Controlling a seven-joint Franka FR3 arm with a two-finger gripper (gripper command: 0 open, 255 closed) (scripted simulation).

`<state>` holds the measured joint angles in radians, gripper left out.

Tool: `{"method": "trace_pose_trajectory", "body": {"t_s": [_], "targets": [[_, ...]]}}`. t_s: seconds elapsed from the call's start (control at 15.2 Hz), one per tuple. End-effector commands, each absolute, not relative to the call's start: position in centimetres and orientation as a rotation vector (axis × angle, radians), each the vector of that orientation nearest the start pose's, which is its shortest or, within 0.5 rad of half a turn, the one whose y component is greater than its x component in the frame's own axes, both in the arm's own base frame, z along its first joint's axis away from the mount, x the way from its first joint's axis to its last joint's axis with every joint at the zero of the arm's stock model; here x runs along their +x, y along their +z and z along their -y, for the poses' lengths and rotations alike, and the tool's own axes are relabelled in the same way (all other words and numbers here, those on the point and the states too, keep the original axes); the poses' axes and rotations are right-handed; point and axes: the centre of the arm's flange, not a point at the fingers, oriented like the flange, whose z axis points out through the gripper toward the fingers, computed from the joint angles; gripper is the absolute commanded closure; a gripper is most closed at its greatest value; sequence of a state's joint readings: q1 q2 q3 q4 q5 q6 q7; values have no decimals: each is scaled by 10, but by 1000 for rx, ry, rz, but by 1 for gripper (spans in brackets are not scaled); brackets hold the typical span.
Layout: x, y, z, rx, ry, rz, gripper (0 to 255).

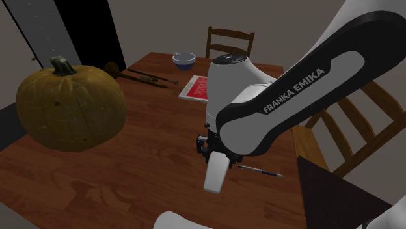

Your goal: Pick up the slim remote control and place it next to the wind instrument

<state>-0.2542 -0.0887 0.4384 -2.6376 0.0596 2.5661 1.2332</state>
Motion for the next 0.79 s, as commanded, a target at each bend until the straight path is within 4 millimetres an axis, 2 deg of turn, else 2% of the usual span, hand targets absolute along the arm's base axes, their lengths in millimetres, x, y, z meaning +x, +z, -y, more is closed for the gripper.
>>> {"method": "trace_pose_trajectory", "body": {"t_s": [0.0, 0.73], "targets": [[420, 279, -74, -2676, -17, -1641, 255], [420, 337, -74, -2676, -17, -1641, 255]]}}
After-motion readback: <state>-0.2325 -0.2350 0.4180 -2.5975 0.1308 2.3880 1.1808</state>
